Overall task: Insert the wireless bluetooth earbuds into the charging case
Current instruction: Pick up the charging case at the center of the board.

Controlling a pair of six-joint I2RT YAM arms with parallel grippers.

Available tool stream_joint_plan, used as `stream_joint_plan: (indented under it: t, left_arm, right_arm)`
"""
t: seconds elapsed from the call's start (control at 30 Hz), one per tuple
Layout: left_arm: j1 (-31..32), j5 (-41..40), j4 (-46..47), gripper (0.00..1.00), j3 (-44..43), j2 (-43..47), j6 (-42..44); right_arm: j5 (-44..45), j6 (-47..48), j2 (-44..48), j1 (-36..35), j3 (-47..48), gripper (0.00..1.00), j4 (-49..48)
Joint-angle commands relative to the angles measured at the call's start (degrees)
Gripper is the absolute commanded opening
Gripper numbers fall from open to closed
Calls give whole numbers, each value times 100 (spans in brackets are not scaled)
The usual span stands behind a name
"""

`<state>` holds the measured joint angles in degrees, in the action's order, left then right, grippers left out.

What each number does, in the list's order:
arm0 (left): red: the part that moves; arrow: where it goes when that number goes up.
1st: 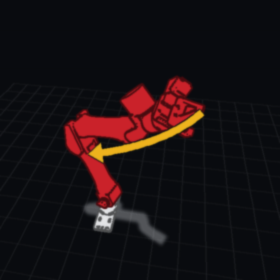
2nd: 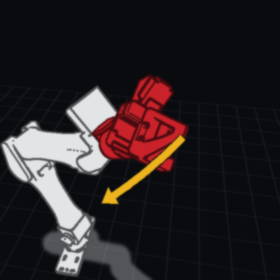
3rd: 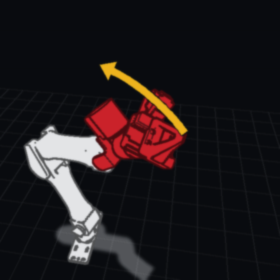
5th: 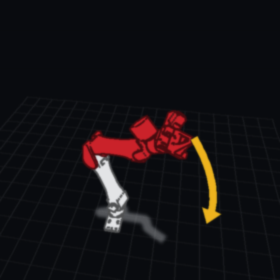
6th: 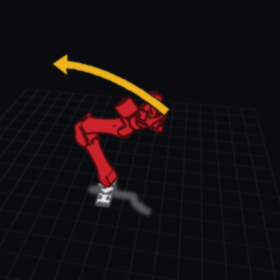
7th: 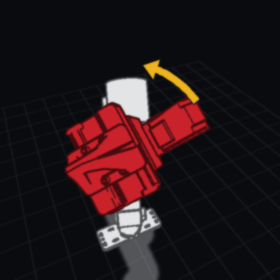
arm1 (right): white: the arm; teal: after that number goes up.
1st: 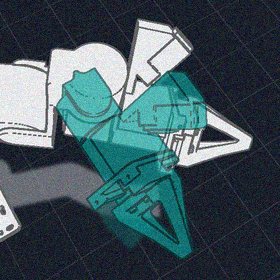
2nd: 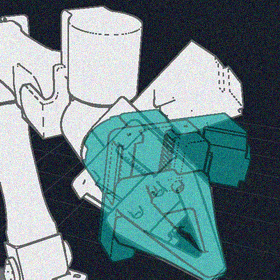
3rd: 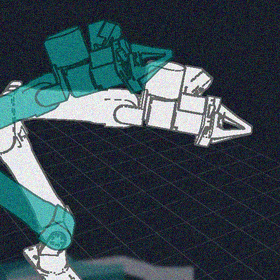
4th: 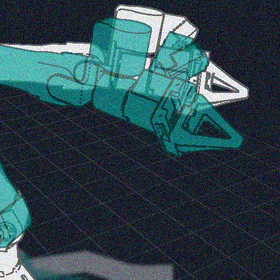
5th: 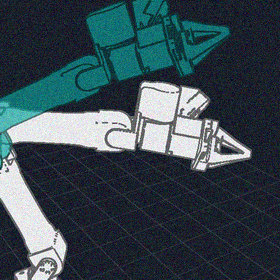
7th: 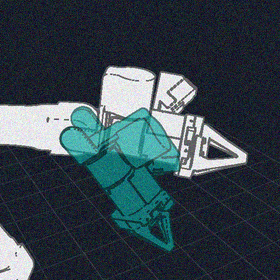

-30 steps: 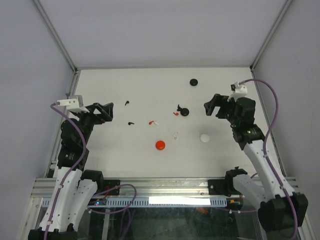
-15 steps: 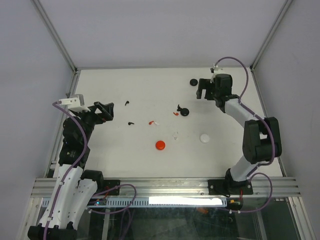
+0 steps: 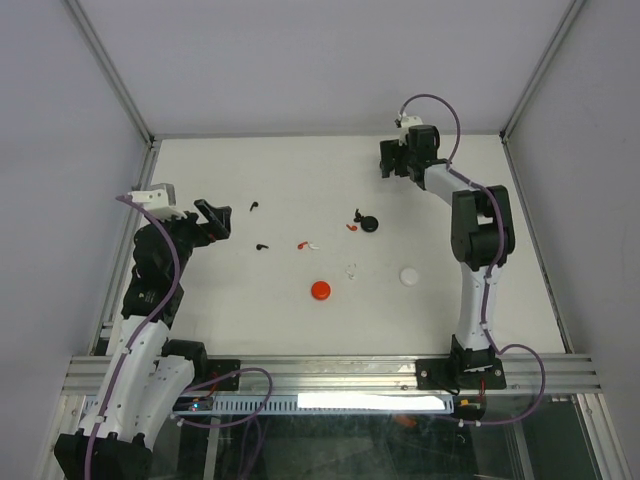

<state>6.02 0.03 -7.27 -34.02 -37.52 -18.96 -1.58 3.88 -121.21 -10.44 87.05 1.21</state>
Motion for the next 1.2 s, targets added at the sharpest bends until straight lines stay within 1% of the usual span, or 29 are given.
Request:
stream_joint_plan:
  t: [0.0,0.13,0.3,0.43,0.53,0.67,0.77,0.9,1.07,1.17]
  left_arm:
    - [4,-91,270,99,-88,-101,-20]
    - [-8,-74,270,99,-111,-230,-11]
    - [-53,-36,270,99,-134,-295,-6]
    - [-77,-38,270,99,-122,-309,-11]
    - [-81,-23,265,99,-120,-324,-7]
    - [-81,4,266,99,-122,-352,-15]
    - [-82,50,270,99,-123,-365,-10]
    - [-78,150,270,99,-132,-355,-11]
    - [-82,418,265,99,-146,-378,-30]
    - [-77,609,270,99,-156,-366,-112]
  right_arm:
    - [-218,354,-557,-42,1048,92,296]
    - [-254,465,-1071,-50,1683,90,667]
    - [-360,635,-1438,-64,2189,85,945]
    - [-402,707,-1669,-67,2432,79,1040]
    - [-378,735,-1813,-67,2579,76,1106]
    - [-420,755,-1891,-73,2625,66,1181]
    - [-439,768,-1821,-79,2529,57,1180]
    - [-413,867,-1484,-137,2174,45,1028]
    - [-426,845,-731,-249,1378,39,728]
    - [-384,783,-192,-338,709,38,551]
